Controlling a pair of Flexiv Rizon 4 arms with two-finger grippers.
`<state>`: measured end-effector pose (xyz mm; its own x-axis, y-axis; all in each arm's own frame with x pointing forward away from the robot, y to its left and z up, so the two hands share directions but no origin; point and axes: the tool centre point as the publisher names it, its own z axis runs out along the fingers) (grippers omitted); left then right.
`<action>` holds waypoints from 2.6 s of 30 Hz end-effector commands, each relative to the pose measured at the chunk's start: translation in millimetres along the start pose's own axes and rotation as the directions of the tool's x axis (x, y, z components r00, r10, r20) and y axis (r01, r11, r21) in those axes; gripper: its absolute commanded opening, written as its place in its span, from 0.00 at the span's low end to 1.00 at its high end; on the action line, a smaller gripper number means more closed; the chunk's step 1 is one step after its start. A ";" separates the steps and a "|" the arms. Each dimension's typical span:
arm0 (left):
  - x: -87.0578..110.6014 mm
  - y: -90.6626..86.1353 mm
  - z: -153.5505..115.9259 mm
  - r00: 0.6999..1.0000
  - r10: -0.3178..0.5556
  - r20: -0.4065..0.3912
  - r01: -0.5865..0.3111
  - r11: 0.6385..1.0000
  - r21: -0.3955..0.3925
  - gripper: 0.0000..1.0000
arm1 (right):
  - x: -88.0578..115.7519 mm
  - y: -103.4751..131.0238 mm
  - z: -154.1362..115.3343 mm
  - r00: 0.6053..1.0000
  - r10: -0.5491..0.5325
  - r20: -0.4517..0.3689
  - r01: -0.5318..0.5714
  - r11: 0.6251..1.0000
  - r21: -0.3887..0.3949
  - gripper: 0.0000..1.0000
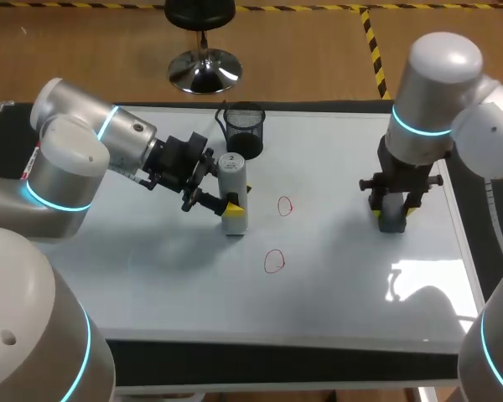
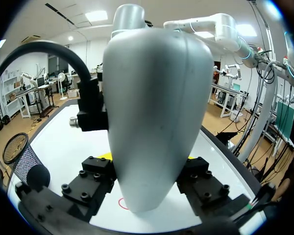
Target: Pick up the inspection probe, press it on each red-marked spot on the whiteboard one by one, put down the probe, pick up the eraser, and wipe off all the red marks.
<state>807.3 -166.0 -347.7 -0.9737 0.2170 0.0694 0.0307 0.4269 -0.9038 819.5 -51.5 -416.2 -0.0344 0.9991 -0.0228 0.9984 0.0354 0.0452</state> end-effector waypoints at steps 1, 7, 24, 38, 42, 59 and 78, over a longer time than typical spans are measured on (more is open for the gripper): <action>3.4 10.9 5.4 1.000 0.000 0.002 0.000 1.000 0.003 0.00 | 1.5 2.1 6.5 1.000 0.000 0.003 0.000 1.000 0.011 0.40; 3.4 10.9 5.4 1.000 0.000 0.002 0.000 1.000 0.003 0.00 | 2.8 1.4 9.6 1.000 0.001 0.011 -0.001 1.000 0.017 0.00; 3.4 10.9 5.4 1.000 0.000 0.002 0.000 1.000 0.003 0.00 | -2.7 -4.6 -21.5 1.000 0.023 0.003 -0.023 1.000 0.010 0.00; 3.4 10.9 5.4 1.000 0.000 0.002 0.000 1.000 0.003 0.00 | -2.5 -15.5 -35.9 1.000 0.009 0.002 -0.009 0.999 0.045 0.00; 3.4 10.9 5.4 1.000 0.000 0.002 0.000 1.000 0.003 0.00 | -2.5 -15.5 -35.9 1.000 0.009 0.002 -0.009 0.999 0.045 0.00; 9.7 3.3 0.4 1.000 0.011 -0.011 -0.011 1.000 0.026 0.00 | -2.5 -15.5 -35.9 1.000 0.009 0.002 -0.009 0.999 0.045 0.00; 15.1 -10.4 -32.8 0.999 0.016 0.030 -0.015 1.000 -0.011 0.00 | -2.5 -15.5 -35.9 1.000 0.009 0.002 -0.009 0.999 0.045 0.00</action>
<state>803.8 -143.3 -331.8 -0.9778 0.2042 0.0481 0.0449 0.4276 -0.9029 802.8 -52.9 -382.0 -0.0239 0.9994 -0.0260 0.9997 0.0239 0.0000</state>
